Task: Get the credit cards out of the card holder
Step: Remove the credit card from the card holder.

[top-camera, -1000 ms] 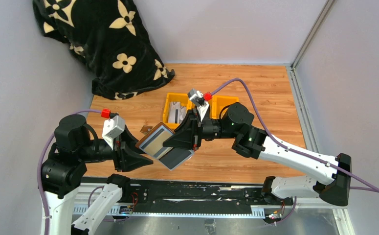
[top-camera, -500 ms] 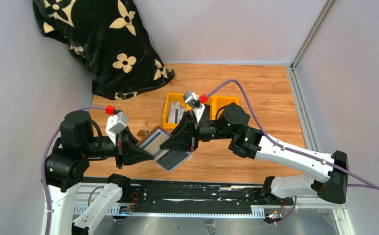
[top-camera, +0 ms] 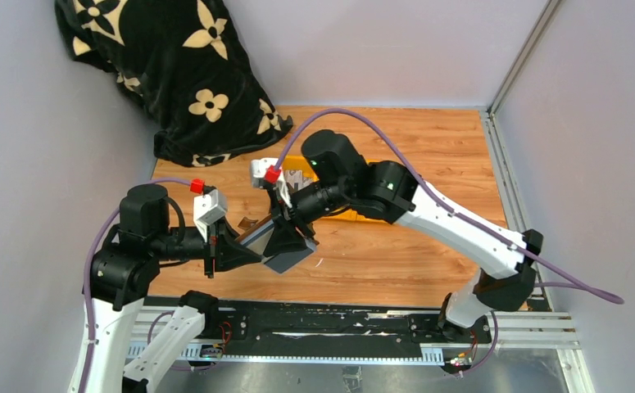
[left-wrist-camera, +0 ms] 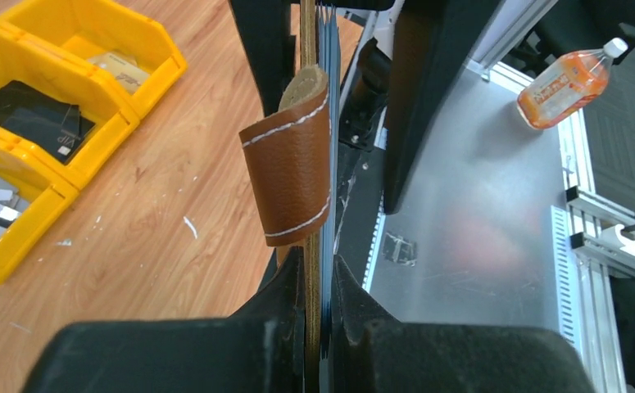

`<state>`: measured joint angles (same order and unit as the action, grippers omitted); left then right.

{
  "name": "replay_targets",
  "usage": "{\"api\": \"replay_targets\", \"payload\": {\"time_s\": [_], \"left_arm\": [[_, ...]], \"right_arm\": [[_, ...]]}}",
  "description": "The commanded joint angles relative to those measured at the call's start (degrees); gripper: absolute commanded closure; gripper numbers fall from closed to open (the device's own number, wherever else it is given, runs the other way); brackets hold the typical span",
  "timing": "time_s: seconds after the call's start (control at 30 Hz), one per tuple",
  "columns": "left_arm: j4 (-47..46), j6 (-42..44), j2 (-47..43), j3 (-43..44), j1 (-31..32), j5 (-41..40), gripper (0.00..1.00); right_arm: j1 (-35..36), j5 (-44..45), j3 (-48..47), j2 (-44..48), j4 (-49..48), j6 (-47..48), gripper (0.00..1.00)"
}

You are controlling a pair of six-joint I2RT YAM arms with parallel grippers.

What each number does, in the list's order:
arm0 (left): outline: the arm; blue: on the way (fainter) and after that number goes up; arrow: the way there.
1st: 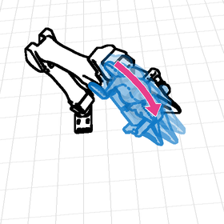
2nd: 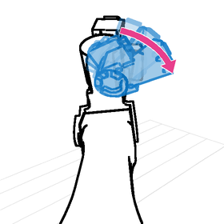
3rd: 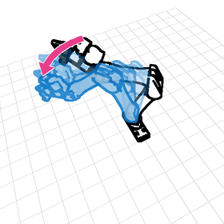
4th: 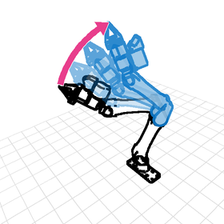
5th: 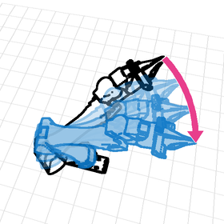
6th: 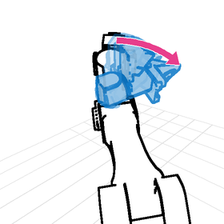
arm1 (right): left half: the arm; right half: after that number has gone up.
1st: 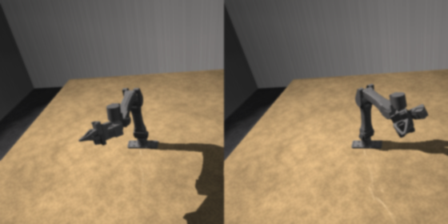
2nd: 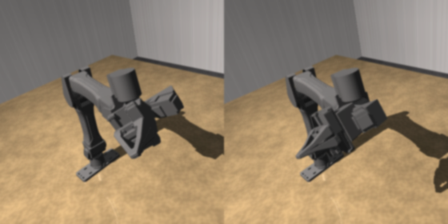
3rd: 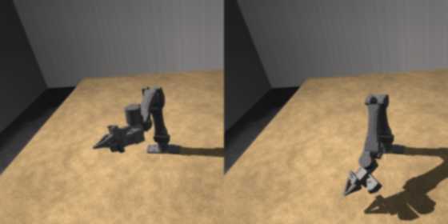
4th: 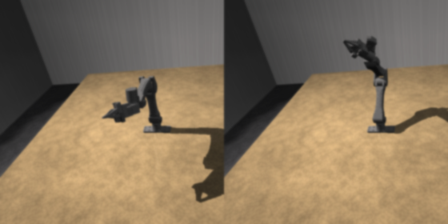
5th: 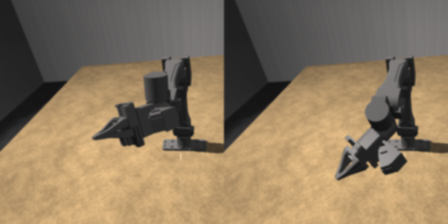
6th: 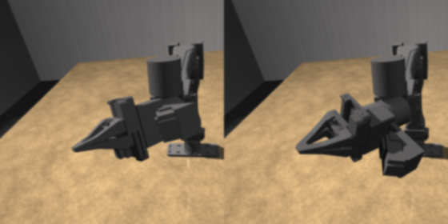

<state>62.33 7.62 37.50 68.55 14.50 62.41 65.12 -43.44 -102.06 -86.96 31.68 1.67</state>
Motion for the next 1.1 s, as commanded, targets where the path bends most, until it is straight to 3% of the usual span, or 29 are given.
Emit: {"api": "replay_targets", "payload": {"time_s": [0.0, 0.13, 0.2, 0.23, 0.33, 0.37, 0.53, 0.67, 0.8, 1.07], "left_arm": [[5.1, 11.1, 0.2, -0.4, 1.3, -0.1, 1.0], [7.0, 15.0, -0.2, -0.4, 1.8, -3.1, 1.0], [6.9, 16.1, -0.6, -0.1, 1.8, -4.3, 0.99], [7.0, 16.7, -0.8, -0.1, 1.8, -5.1, 0.85], [7.0, 17.4, -1.1, 0.3, 1.8, -5.9, 0.12], [7.1, 17.4, -1.4, 0.5, 1.8, -5.6, 0.02], [2.0, 8.6, -2.6, 0.1, 1.8, -4.1, 0.0], [-14.0, -9.2, -6.5, -4.2, 1.8, -4.4, 0.0], [-37.5, -29.3, -11.7, -11.7, 1.8, -4.9, 0.0], [-43.2, -37.5, -10.7, -10.9, 1.8, -3.5, 0.03]], "right_arm": [[0.1, 1.4, -9.3, -5.7, 23.8, 12.6, 0.64], [0.2, 2.5, -14.3, -8.9, 26.0, 13.4, 0.98], [0.2, 3.1, -15.8, -9.1, 25.2, 13.3, 1.0], [0.2, 3.4, -15.9, -8.7, 23.7, 13.0, 1.0], [-0.9, 4.5, -11.3, -5.1, 14.2, 7.8, 1.0], [-1.6, 4.4, -8.8, -3.2, 9.1, 4.8, 1.0], [-4.1, 6.7, 13.0, 10.0, -25.5, -14.0, 1.0], [-4.2, 7.7, 27.9, 17.3, -53.6, -26.4, 1.0], [-4.0, 9.4, 34.9, 18.9, -67.1, -35.3, 1.0], [-2.7, 12.3, 37.5, 19.8, -76.9, -39.0, 1.0]]}}
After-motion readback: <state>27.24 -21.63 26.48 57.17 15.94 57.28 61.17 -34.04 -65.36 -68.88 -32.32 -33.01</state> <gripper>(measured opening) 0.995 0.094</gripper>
